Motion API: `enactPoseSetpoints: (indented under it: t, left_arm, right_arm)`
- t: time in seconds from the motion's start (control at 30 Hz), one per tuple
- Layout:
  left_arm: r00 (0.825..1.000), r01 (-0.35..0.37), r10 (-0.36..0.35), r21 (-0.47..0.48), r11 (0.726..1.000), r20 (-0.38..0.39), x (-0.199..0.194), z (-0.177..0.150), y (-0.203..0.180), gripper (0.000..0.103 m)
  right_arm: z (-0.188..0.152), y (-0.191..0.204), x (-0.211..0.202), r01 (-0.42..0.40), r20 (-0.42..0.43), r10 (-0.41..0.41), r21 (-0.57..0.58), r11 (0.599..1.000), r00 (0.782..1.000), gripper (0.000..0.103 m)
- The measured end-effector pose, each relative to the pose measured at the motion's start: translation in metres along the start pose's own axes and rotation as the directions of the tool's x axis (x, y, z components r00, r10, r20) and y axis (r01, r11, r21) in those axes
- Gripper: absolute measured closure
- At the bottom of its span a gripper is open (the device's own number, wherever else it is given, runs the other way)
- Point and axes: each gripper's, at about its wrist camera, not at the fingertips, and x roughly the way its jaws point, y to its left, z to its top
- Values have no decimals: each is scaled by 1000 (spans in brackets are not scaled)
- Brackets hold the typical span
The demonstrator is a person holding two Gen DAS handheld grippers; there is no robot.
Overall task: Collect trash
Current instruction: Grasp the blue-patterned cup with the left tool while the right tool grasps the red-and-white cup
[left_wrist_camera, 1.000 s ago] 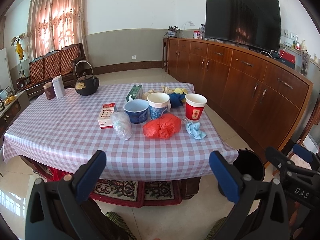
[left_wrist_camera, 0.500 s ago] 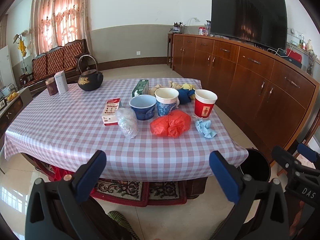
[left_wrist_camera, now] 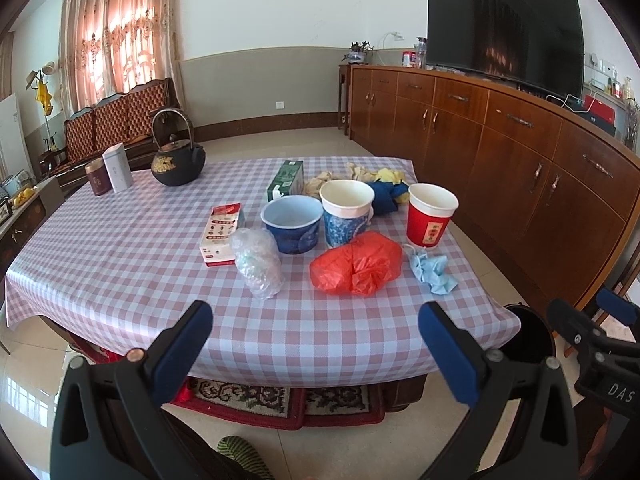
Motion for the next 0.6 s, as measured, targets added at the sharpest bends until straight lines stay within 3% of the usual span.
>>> enactPoseSetpoints:
  t: [0.43, 0.6]
  left_arm:
    - [999, 11, -12, 30, 999, 33, 44, 33, -10, 1]
    - [1000, 8, -9, 37, 999, 22, 67, 43, -11, 6]
  right_arm:
    - [33, 2, 53, -22, -12, 22, 8, 1000, 1000, 0]
    - [45, -3, 80, -31, -30, 31, 18, 999, 999, 0]
